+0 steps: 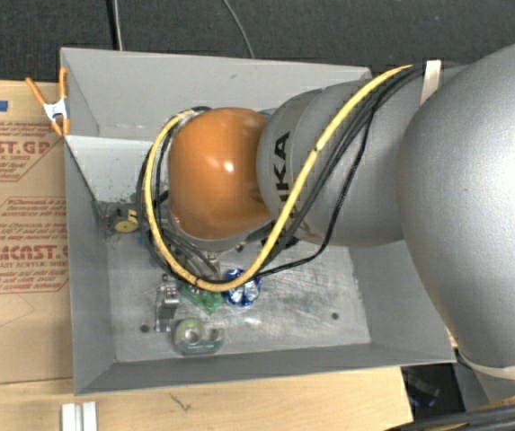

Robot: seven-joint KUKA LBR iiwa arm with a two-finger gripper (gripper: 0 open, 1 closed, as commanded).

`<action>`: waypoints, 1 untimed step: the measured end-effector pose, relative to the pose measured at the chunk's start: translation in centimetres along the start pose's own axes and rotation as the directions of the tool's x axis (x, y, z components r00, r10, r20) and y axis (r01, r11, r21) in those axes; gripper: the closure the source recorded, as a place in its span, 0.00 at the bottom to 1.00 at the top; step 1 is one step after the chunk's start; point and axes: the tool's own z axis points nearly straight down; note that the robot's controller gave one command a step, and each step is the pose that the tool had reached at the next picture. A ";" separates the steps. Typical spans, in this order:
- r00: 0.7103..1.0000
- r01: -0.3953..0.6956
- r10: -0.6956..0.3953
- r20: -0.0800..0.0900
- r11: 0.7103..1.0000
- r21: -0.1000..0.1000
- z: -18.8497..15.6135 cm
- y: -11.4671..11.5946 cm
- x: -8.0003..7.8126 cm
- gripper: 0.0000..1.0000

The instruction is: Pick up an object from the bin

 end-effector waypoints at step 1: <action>0.979 0.205 -0.205 0.013 0.979 -0.007 9.7 -7.1 -0.9 0.00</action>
Offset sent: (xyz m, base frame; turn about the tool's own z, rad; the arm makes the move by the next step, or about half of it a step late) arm 0.0062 -0.0756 -0.1010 -0.2102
